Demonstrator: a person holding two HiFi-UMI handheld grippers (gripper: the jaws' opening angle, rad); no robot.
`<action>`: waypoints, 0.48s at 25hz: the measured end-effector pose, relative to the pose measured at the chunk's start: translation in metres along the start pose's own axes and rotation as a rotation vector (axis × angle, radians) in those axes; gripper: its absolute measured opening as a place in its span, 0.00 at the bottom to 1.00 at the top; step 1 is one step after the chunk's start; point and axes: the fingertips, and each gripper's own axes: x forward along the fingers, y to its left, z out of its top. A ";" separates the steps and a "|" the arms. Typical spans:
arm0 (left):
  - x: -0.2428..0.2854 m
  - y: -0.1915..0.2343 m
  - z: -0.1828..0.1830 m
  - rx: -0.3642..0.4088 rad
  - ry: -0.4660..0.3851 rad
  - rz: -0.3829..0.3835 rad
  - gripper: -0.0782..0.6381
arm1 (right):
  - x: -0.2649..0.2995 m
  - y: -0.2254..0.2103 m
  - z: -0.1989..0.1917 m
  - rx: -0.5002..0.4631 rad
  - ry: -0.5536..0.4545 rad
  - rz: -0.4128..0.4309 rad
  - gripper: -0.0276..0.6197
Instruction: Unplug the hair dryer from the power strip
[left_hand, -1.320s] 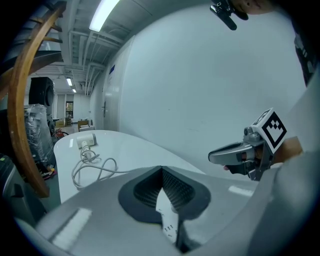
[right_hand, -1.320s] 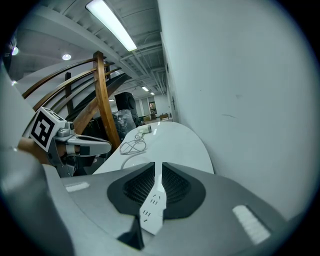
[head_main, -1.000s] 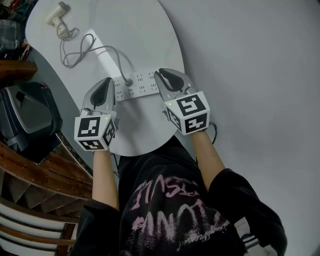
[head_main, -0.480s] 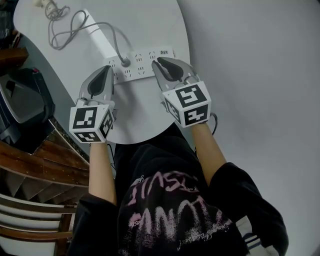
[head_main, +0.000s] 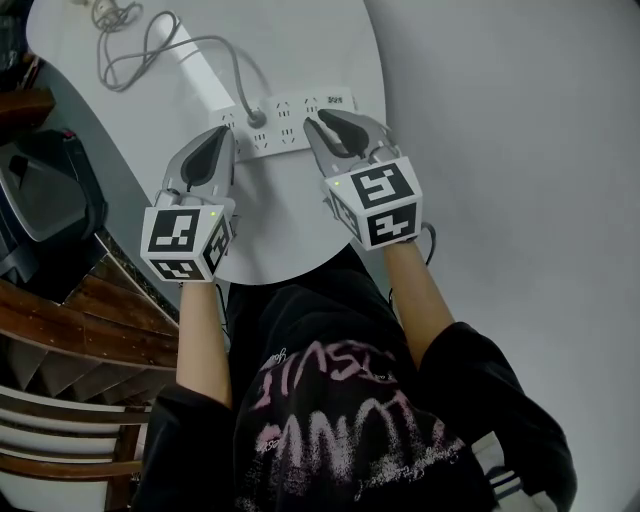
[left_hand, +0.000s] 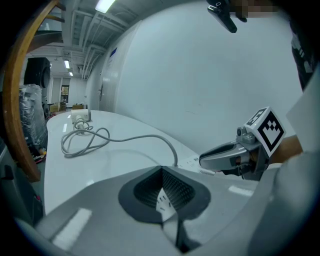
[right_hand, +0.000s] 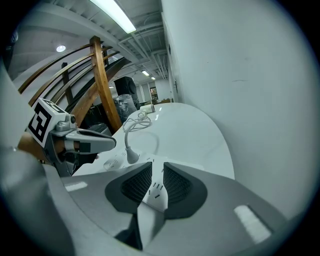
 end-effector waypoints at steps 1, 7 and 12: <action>0.001 -0.001 -0.001 0.001 0.003 -0.003 0.11 | 0.001 0.000 -0.001 -0.005 0.007 -0.002 0.19; 0.002 -0.004 -0.003 0.004 0.005 -0.010 0.11 | 0.006 0.000 -0.004 -0.037 0.043 -0.012 0.23; 0.002 -0.007 -0.001 0.005 0.004 -0.018 0.11 | 0.009 -0.001 -0.005 -0.056 0.083 -0.018 0.28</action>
